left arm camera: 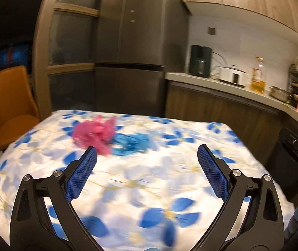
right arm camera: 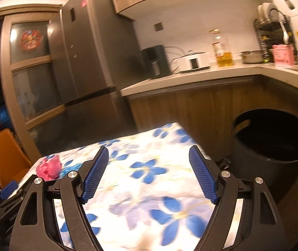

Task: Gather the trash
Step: 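Move both open tools back toward the pink bag and second blue glove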

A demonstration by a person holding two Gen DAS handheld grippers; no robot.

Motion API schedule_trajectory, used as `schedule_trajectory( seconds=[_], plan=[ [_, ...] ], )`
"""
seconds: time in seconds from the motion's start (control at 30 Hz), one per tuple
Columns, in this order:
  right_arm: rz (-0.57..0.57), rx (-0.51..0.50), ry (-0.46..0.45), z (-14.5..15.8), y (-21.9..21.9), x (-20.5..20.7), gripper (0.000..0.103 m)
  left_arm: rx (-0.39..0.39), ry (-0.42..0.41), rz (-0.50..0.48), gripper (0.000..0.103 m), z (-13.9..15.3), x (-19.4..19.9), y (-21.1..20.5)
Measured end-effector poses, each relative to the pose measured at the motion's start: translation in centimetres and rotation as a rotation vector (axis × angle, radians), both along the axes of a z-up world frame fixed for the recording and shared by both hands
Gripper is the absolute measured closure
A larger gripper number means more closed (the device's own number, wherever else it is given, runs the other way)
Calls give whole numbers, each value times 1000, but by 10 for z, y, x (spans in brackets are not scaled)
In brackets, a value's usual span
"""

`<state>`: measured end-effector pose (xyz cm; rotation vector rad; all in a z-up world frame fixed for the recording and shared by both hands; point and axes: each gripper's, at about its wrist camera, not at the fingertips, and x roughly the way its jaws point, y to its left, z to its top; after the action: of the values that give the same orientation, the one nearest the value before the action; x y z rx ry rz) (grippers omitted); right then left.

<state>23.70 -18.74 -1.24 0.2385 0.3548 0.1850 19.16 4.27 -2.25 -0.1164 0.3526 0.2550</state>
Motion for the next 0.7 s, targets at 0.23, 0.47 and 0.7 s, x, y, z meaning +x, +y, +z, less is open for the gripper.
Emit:
schedule_trajectory(
  seconds=[0.23,0.47,0.7],
  plan=[
    [109,-16,28,-13,66,24,26,-11,12,98,8,-10,16,62],
    [201,-51,70,-28,136,54,26,-20,33,125,8,-16,49,98],
    [231,-57,117,-42,177,78,27,-42,56,132,9,-23,80,122]
  ],
)
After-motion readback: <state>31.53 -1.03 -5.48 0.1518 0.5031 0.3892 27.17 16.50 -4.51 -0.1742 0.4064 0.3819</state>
